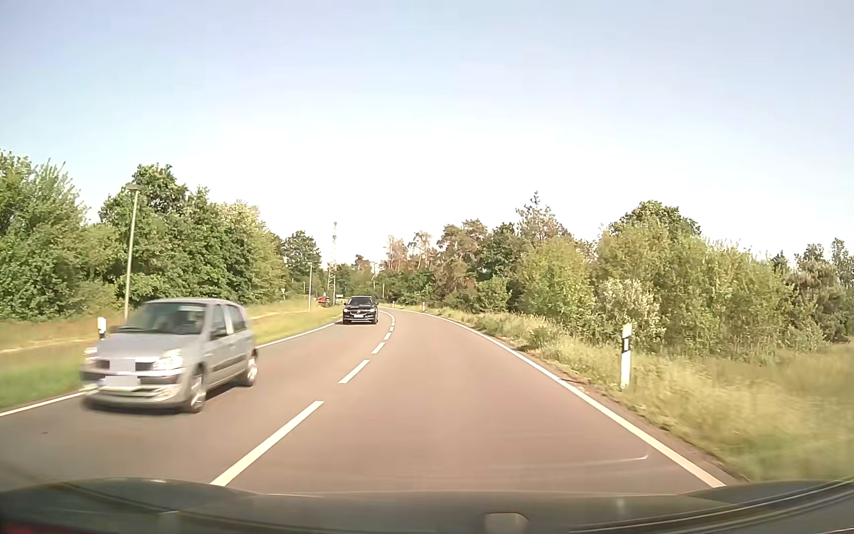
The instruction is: Follow the waypoints while adhering to traffic rules and regulations
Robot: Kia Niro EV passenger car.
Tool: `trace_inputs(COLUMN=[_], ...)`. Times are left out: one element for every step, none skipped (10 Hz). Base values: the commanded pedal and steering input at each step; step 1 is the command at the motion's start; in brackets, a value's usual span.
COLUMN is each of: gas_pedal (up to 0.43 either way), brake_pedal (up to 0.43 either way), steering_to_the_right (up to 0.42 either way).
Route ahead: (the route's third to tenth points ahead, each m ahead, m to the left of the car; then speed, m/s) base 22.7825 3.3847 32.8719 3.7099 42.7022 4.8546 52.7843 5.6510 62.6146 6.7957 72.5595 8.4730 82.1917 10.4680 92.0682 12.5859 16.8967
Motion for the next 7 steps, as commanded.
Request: trace_inputs(gas_pedal=[0.079, 0.079, 0.079, 0.087, 0.087, 0.087, 0.087], brake_pedal=[0.024, 0.024, 0.024, 0.024, 0.024, 0.024, 0.024], steering_to_the_right=[-0.014, -0.014, -0.014, -0.014, -0.014, -0.013, -0.013])
